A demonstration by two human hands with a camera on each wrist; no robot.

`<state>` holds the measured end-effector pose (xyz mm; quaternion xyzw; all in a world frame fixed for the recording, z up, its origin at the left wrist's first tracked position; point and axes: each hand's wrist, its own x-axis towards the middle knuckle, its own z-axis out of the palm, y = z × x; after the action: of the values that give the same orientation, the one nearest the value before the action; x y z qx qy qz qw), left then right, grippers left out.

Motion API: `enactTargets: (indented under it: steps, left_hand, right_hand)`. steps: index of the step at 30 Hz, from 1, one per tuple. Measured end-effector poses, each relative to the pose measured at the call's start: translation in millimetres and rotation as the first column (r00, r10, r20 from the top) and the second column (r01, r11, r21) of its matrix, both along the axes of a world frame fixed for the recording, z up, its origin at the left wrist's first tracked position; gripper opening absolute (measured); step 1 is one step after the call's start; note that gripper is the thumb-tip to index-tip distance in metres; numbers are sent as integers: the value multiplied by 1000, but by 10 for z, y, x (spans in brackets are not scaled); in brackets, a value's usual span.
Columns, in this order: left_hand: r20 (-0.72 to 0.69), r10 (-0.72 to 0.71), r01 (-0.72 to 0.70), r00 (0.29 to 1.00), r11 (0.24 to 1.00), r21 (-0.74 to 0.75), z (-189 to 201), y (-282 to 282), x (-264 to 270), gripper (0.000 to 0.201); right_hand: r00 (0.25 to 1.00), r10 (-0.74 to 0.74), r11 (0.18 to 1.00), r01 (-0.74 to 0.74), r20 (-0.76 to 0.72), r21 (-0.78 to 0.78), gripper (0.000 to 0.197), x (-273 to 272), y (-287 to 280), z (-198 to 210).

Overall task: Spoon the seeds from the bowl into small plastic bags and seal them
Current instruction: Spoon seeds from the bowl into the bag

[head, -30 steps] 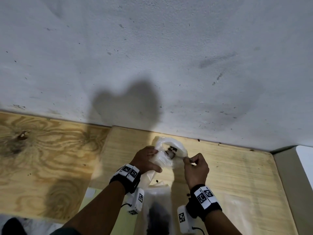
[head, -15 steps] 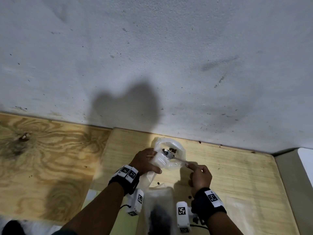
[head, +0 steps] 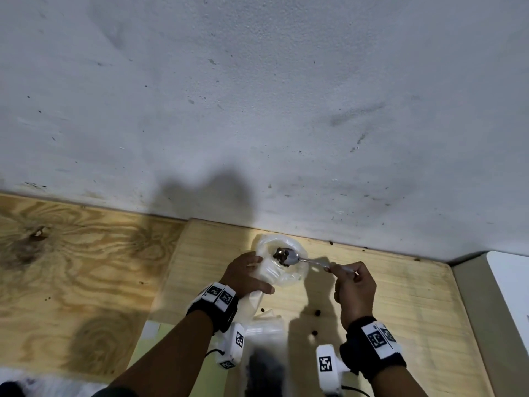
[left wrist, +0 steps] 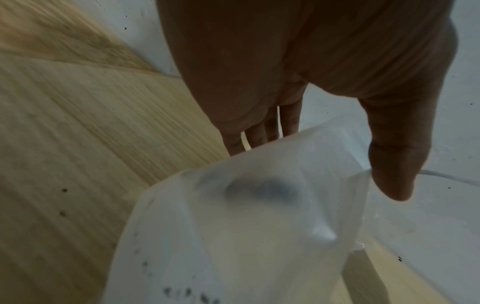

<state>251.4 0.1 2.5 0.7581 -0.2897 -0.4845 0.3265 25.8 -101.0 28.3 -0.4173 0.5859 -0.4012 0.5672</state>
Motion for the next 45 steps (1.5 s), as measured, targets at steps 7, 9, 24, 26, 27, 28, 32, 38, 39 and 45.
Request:
enactTargets:
  steps: [7,9,24,26,27,28,32,38,39,45]
  left_hand:
    - [-17,11,-11,1000,999,39,29,1,-61,116]
    - [-23,13,-12,1000,999,43,40,5,-64,115]
    - [-29,119,-121,992,990,-75,126,254,-107,100]
    - [-16,143,-143,990,985,-93,156,301,-131,94]
    - [-9,150,-150,989,983,-104,181,321,-145,91]
    - [-1,152,-151,988,982,-116,196,325,-156,88]
    - [31,124,-117,992,979,-167,296,380,-215,81]
    - [117,43,-16,992,975,-222,479,296,-353,82]
    - [137,25,8,990,972,-235,517,279,-381,84]
    - [148,45,3,988,952,-307,647,211,-427,78]
  right_hand:
    - [909,308,867,-390,-281,-312,30,164,122,271]
    - [923,272,878,-353,-273,-322,25,190,97,291]
    - [955,-5,980,65,-297,191,26,247,183,-347]
    - [948,81,966,1,-307,258,24,199,246,-402]
    - [939,127,958,-32,-321,285,27,156,267,-410]
    - [925,167,949,-57,-342,311,28,116,279,-403]
    - [876,162,982,-98,-454,162,35,-11,385,-145]
    - [757,595,769,-634,-272,-84,9,132,466,461]
    - [690,646,712,-699,-326,-71,11,161,442,508]
    - [749,494,773,-611,-443,-171,18,211,264,577]
